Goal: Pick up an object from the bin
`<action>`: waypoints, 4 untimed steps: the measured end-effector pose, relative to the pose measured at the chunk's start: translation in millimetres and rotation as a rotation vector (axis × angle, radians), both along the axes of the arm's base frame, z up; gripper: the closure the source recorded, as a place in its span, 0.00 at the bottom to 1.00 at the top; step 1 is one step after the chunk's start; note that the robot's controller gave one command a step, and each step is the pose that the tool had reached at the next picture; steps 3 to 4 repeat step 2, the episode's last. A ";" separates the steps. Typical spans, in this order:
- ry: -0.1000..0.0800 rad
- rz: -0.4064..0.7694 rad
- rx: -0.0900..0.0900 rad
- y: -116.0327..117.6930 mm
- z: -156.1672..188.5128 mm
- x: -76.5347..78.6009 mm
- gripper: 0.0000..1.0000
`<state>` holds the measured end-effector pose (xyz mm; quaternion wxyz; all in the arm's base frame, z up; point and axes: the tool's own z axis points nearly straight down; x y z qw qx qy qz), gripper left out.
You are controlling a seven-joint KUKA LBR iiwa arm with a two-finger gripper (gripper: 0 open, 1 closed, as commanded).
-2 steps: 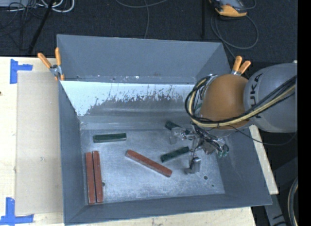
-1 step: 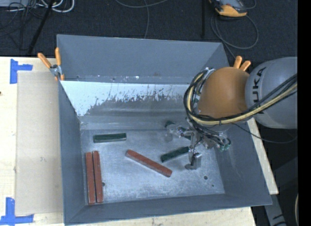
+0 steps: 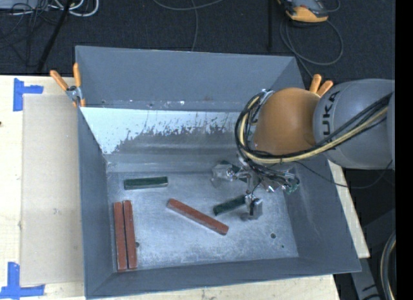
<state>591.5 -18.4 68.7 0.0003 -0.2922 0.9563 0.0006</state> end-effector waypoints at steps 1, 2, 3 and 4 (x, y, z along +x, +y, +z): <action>-0.001 -0.004 0.001 -0.6 1.3 0.5 1.00; -0.008 0.268 -0.002 -22.7 143.0 9.0 1.00; -0.008 0.268 -0.002 -22.7 143.0 9.0 1.00; -0.008 0.268 -0.002 -22.7 143.0 9.0 1.00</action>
Offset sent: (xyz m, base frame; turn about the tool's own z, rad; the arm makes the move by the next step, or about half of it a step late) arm 0.0000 0.0000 0.0000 0.0000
